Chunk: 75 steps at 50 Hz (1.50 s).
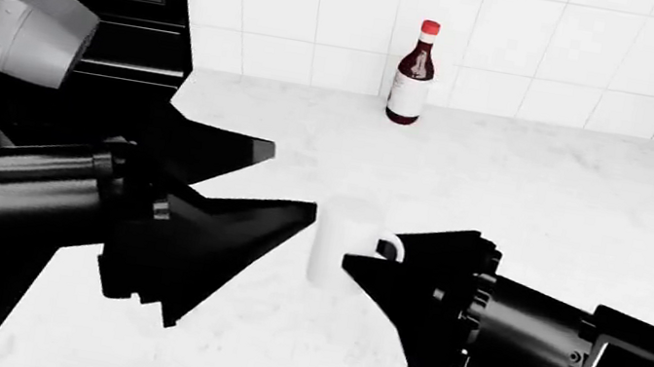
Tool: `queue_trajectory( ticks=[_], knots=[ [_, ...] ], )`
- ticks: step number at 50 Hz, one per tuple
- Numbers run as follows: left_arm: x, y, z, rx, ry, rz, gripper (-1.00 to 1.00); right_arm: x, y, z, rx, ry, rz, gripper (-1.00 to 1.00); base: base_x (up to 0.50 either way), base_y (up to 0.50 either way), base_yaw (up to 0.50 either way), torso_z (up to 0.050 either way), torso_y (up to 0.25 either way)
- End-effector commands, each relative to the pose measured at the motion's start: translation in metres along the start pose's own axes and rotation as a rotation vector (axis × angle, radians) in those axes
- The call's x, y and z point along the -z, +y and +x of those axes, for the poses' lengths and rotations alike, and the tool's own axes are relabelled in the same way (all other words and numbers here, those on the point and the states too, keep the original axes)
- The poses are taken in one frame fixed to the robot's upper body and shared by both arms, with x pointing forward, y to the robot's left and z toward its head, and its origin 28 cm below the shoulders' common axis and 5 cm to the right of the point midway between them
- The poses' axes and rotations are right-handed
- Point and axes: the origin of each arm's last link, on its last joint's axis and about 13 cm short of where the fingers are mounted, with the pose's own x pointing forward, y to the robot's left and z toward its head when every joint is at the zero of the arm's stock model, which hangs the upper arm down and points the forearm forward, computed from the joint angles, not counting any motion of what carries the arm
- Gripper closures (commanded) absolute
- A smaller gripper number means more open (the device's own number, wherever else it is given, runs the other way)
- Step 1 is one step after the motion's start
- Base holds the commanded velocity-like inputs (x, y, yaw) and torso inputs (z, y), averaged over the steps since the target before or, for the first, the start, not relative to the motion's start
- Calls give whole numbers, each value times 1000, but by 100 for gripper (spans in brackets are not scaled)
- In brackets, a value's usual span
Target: A wet mug is on the counter and needs to be dried. Pick it up and place it upside down in the open cabinet.
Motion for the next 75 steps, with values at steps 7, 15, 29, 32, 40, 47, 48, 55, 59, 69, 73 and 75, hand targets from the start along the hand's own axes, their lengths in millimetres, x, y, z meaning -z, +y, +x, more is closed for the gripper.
queue_trajectory(
  ticks=[7, 15, 29, 32, 40, 47, 48, 55, 59, 69, 73, 75],
  knots=[
    [6, 7, 6, 32, 65, -28, -100, 4, -6, 2, 39, 28, -27, 100, 0, 0, 0, 0, 0],
    [6, 8, 6, 31, 70, -24, -100, 4, -7, 3, 48, 30, -26, 100, 0, 0, 0, 0, 1],
    [2, 14, 7, -3, 41, 5, -100, 3, -9, 2, 60, 40, -22, 100, 0, 0, 0, 0, 0],
    [3, 16, 7, -8, 44, 8, -100, 2, -10, 1, 62, 41, -22, 100, 0, 0, 0, 0, 0],
    [5, 20, 8, -27, 56, 8, -100, 5, -12, 1, 70, 54, -24, 100, 0, 0, 0, 0, 0],
    [6, 22, 10, -32, 60, 4, -100, 8, -16, 1, 76, 60, -29, 100, 0, 0, 0, 0, 1],
    [7, 22, 10, -32, 62, 3, -100, 8, -16, 1, 76, 60, -30, 100, 0, 0, 0, 0, 0],
    [10, 25, 12, -34, 68, 0, -100, 6, -17, 2, 84, 62, -28, 100, 0, 0, 0, 0, 0],
    [11, 27, 12, -35, 70, 1, -100, 6, -19, 2, 91, 62, -27, 100, 0, 0, 0, 0, 0],
    [13, 30, 15, -37, 70, -1, -100, 3, -21, 3, 106, 63, -27, 100, 0, 0, 0, 0, 0],
    [14, 31, 17, -35, 75, 1, -100, 3, -22, 3, 109, 67, -25, 100, 0, 0, 0, 3, 0],
    [14, 31, 18, -32, 78, 1, -100, 3, -22, 3, 113, 71, -23, 100, 0, 0, 0, 0, 0]
  ],
)
